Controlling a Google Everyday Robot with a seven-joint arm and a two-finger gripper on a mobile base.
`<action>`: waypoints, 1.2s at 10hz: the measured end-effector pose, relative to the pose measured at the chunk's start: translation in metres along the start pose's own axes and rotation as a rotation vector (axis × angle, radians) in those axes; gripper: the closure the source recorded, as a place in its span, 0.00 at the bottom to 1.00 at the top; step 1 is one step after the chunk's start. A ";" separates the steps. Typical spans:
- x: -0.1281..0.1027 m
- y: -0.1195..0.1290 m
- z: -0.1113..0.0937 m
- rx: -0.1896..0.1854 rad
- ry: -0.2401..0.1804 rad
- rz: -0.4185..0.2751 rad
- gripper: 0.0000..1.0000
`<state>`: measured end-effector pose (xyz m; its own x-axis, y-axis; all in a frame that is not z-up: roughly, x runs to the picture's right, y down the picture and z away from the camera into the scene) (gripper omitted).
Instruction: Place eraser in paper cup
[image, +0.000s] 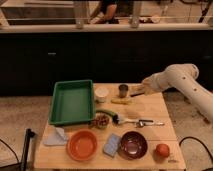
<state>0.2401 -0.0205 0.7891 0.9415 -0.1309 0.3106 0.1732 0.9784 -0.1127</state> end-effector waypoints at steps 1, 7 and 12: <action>-0.005 -0.006 -0.004 0.009 -0.018 -0.027 0.94; -0.063 -0.044 0.004 -0.015 -0.145 -0.265 0.94; -0.109 -0.066 0.009 -0.063 -0.241 -0.435 0.94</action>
<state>0.1234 -0.0692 0.7707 0.6859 -0.4768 0.5497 0.5592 0.8288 0.0210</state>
